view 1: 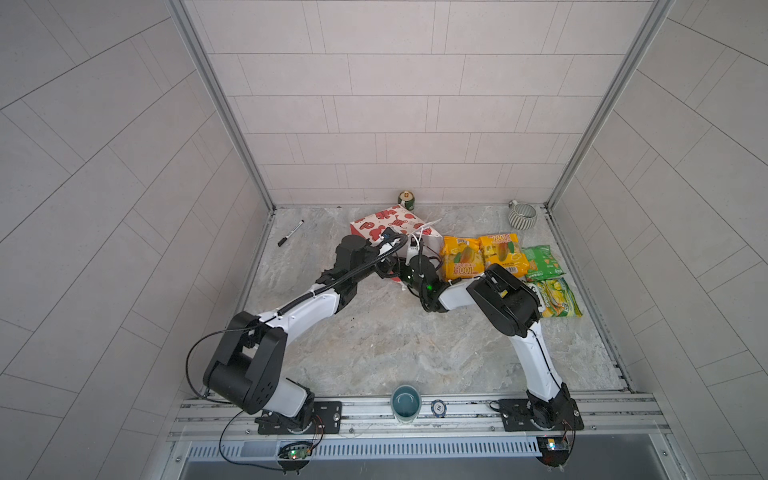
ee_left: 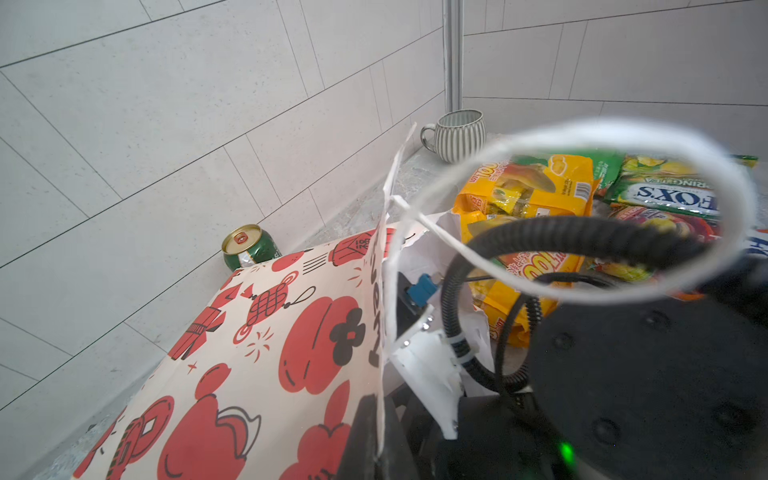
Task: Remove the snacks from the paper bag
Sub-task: 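Push the right gripper down toward the green Fox's Spring Tea pack, then close the right gripper on the green Fox's Spring Tea pack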
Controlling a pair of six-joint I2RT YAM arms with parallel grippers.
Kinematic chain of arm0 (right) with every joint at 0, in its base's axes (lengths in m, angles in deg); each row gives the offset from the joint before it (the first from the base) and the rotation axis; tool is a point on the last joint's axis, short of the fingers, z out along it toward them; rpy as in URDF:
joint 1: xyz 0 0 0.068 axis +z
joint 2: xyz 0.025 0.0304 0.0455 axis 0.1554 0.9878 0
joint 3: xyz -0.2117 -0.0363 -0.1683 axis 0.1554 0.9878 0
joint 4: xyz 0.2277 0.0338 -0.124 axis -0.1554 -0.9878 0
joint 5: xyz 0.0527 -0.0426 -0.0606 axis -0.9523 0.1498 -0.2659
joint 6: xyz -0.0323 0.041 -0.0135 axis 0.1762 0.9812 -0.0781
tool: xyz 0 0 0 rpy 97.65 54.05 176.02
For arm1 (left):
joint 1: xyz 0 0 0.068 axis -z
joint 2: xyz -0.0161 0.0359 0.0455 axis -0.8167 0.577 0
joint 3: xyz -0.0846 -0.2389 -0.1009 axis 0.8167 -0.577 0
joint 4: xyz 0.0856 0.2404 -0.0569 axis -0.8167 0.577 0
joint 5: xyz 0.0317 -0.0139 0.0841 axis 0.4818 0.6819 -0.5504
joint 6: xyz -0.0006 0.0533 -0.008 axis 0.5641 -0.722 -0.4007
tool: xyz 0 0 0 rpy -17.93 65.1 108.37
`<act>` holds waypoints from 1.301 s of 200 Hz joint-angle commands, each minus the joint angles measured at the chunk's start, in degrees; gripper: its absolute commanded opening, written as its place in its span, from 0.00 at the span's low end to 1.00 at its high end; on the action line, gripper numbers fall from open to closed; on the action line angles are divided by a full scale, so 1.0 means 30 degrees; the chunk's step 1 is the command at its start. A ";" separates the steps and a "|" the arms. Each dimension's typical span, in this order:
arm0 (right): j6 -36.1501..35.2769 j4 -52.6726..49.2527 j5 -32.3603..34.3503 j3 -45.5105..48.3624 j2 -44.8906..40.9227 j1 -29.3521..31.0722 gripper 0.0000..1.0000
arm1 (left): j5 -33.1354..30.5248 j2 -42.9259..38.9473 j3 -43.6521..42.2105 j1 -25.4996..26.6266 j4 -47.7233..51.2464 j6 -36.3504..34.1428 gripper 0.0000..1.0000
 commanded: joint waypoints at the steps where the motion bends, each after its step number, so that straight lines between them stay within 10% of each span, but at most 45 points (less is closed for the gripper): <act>1: -0.0149 -0.1281 -0.0629 -0.0853 0.0234 -0.0174 0.45 | 0.1518 -0.0758 0.0551 0.0196 -0.0457 -0.0271 0.00; 202: 0.7187 -0.2815 0.0239 -0.8521 0.4933 -0.1468 0.67 | 0.4400 -0.1267 -0.0418 0.0503 -0.1829 -0.0990 0.00; 260: 0.7143 -0.3341 0.1013 -1.1714 0.6043 -0.1724 0.25 | 0.3895 -0.1436 -0.0657 0.0523 -0.1825 -0.1438 0.00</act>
